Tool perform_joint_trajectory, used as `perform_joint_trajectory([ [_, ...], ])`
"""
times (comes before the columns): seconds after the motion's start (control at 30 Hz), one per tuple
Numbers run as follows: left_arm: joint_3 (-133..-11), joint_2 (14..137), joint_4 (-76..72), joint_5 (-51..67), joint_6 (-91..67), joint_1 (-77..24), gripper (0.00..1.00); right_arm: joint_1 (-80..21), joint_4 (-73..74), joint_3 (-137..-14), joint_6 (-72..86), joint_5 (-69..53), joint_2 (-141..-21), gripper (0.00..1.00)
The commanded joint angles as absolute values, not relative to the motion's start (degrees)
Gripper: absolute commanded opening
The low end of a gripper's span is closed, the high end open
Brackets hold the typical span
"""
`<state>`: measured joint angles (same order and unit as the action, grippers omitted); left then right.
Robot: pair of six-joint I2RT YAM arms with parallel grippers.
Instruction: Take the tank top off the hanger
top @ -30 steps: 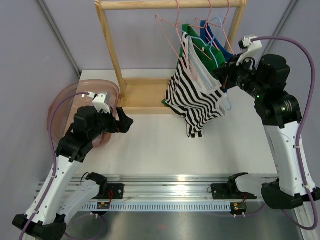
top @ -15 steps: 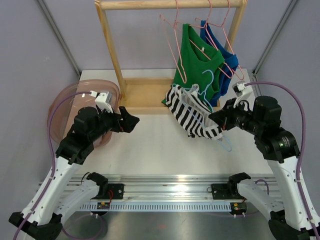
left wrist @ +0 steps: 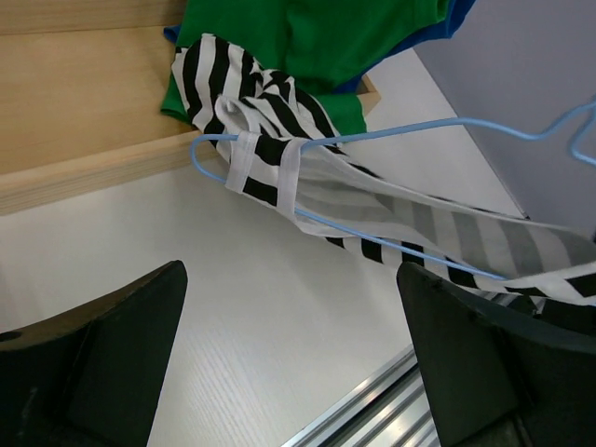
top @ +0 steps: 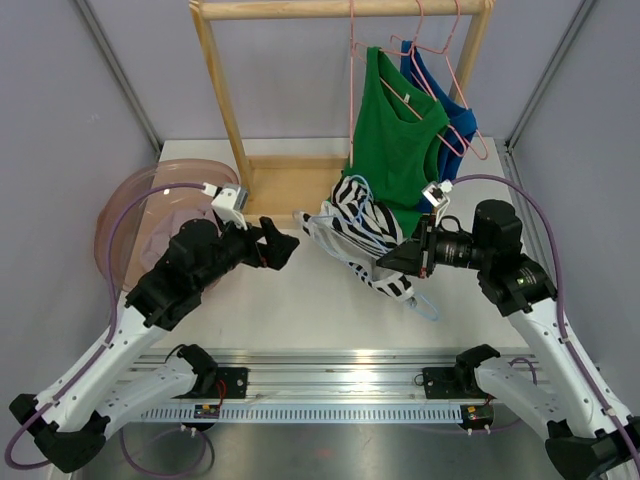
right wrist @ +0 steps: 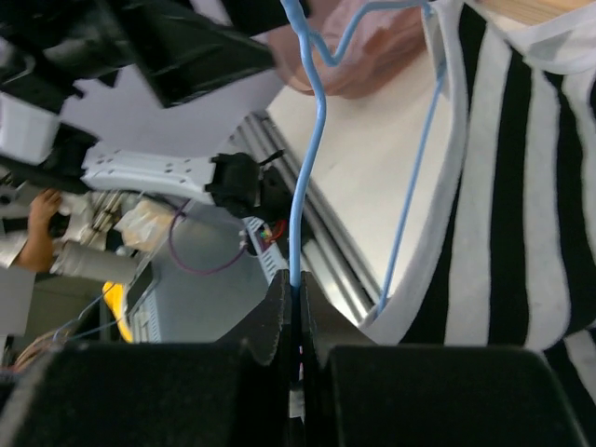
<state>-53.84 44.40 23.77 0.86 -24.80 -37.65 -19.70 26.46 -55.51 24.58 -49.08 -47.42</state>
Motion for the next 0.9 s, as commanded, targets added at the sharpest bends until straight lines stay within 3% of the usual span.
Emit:
perform_joint_trajectory([
  [0.0,-56.16,44.91,23.2,-7.11,-22.24,-40.68,0.99,-24.85,17.58,-58.88,28.13,-54.67,-47.55,0.0],
  [0.33,-58.09,45.35,24.34,-9.75,-20.39,-43.24,0.88,-27.51,16.61,-65.03,29.35,-56.33,-47.55,0.0],
  [0.53,-58.36,45.44,24.35,-10.72,-20.13,-43.68,0.74,-27.51,16.7,-67.76,30.32,-58.09,-47.02,0.0],
  [0.67,-58.97,45.97,23.64,-10.29,-19.95,-43.86,0.73,-27.51,16.52,-67.85,31.11,-58.01,-46.58,0.0],
  [0.87,-59.24,45.27,21.8,-7.83,-19.86,-44.21,0.81,-27.42,18.45,-68.64,30.15,-58.01,-47.55,0.0],
])
